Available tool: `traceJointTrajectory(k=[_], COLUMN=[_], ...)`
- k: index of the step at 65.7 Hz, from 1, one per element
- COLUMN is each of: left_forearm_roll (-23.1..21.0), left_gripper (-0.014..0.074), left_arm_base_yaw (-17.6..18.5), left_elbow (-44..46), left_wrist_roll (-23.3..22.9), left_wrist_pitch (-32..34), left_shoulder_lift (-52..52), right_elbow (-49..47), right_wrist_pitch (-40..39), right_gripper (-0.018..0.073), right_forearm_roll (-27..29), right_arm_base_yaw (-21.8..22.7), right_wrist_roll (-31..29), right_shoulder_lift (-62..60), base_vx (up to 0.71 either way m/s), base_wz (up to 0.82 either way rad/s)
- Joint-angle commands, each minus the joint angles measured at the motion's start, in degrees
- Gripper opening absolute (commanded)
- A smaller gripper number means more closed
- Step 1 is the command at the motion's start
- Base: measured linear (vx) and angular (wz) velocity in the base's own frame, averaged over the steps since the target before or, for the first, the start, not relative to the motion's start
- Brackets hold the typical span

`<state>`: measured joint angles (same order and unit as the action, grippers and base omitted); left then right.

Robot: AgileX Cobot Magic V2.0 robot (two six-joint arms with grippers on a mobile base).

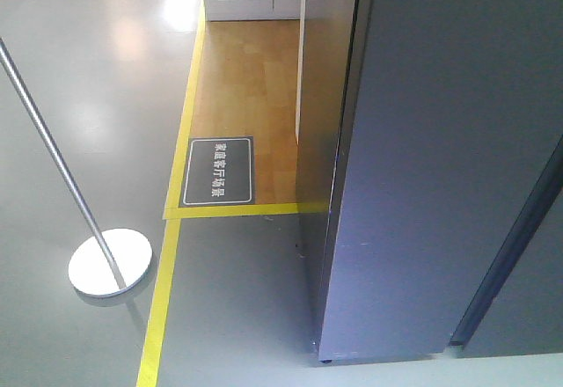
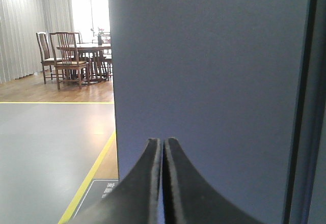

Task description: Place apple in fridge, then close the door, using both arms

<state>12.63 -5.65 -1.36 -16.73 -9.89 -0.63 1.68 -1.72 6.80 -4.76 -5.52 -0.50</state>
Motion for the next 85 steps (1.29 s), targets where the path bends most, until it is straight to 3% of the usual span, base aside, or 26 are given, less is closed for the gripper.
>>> traceJointTrajectory(k=[1,85], left_forearm_roll=[0.0,0.0], left_gripper=[-0.0006,-0.0006], left_arm_base_yaw=[0.5,0.5], left_elbow=[1.0,1.0], left_wrist_roll=[0.0,0.0], left_wrist_pitch=[3.9,3.9], left_shoulder_lift=[-0.9,-0.9], right_elbow=[-0.2,-0.2], right_wrist_pitch=[-4.8,-4.7], right_gripper=[-0.0003,-0.0003], right_forearm_roll=[-0.6,-0.5], right_arm_base_yaw=[0.4,0.2], right_wrist_roll=[-0.6,-0.6], right_shoulder_lift=[-0.7,-0.7], base_vx=[0.0,0.0], base_wz=[0.0,0.0])
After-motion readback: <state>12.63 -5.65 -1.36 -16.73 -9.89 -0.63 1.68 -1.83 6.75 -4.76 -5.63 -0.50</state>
